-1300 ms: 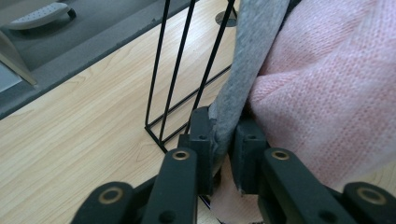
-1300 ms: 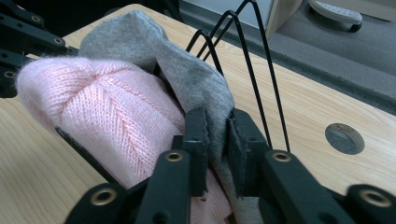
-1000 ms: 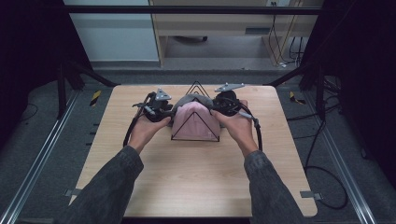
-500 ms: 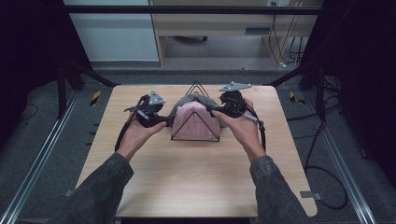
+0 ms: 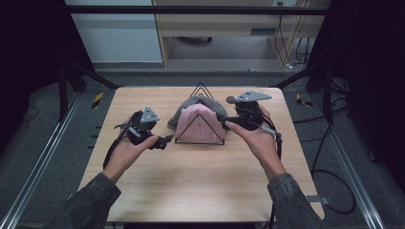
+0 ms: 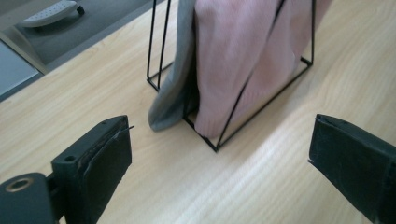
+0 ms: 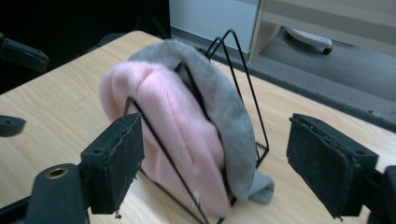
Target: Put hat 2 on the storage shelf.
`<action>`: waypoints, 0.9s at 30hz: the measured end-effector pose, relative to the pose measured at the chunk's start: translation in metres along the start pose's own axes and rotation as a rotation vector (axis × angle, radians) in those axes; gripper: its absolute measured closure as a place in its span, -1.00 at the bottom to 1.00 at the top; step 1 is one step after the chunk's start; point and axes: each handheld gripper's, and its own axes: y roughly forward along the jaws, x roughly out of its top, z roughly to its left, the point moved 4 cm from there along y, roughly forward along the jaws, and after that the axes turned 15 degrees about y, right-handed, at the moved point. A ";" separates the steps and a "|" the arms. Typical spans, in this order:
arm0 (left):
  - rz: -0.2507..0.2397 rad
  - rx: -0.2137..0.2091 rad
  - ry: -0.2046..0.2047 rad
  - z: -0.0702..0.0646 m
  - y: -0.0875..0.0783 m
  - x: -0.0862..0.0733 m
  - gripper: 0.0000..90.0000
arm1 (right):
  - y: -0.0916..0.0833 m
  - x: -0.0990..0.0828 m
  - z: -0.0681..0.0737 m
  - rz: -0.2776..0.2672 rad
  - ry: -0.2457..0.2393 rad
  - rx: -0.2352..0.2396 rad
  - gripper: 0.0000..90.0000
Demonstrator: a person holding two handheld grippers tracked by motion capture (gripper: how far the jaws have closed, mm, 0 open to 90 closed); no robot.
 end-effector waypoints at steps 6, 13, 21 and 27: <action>0.005 -0.035 -0.012 -0.011 -0.007 -0.023 -0.89 | -0.012 -0.020 -0.004 0.006 0.007 -0.002 -0.66; 0.057 -0.061 0.006 -0.024 -0.009 -0.044 -0.88 | -0.019 -0.049 -0.014 0.047 0.018 -0.026 -0.73; 0.098 -0.093 0.003 -0.035 -0.005 -0.067 -0.88 | -0.017 -0.088 -0.029 0.106 0.049 -0.049 -0.75; 0.126 -0.118 -0.024 -0.039 0.002 -0.085 -0.88 | -0.013 -0.111 -0.034 0.147 0.069 -0.055 -0.75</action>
